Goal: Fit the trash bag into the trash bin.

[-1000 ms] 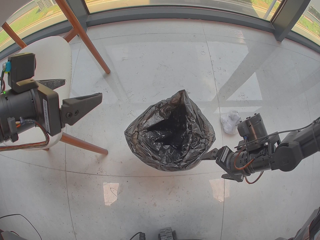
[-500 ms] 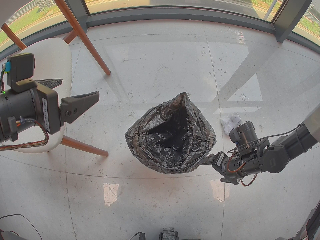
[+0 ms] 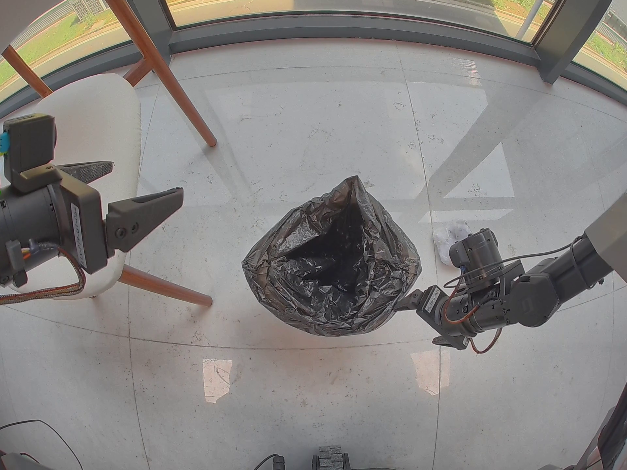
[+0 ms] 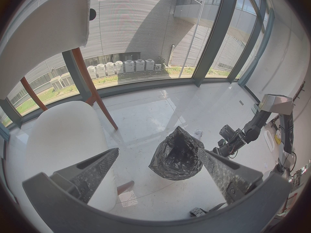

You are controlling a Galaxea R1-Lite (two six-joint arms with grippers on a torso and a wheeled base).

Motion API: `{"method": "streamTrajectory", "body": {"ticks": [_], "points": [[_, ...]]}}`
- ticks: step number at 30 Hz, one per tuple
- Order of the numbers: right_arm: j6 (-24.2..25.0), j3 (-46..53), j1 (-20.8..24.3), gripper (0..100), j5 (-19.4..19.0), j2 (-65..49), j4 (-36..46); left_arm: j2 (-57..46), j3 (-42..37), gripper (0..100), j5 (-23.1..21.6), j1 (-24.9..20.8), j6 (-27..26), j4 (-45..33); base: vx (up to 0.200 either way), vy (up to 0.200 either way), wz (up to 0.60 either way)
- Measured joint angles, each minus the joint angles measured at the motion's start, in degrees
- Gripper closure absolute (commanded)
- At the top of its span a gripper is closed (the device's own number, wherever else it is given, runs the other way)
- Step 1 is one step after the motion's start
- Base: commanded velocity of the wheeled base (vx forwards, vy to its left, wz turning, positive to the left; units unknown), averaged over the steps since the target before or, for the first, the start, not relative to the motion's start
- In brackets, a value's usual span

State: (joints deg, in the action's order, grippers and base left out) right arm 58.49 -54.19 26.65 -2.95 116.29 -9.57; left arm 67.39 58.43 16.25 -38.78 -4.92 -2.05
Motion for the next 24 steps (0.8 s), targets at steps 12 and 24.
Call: {"method": "streamTrajectory", "body": {"ticks": [12, 24], "points": [[-2.02, -0.28, 0.35, 0, -0.02, -2.47, 0.46, -0.55, -0.74, 0, 0.33, 0.05, 0.0, 0.0, 0.0, 0.0, 0.0], [-2.44, -0.11, -0.13, 0, 0.06, -1.95, -0.11, -1.32, -1.66, 0, 1.04, 0.11, 0.02, 0.02, 0.0, 0.0, 0.0]]}}
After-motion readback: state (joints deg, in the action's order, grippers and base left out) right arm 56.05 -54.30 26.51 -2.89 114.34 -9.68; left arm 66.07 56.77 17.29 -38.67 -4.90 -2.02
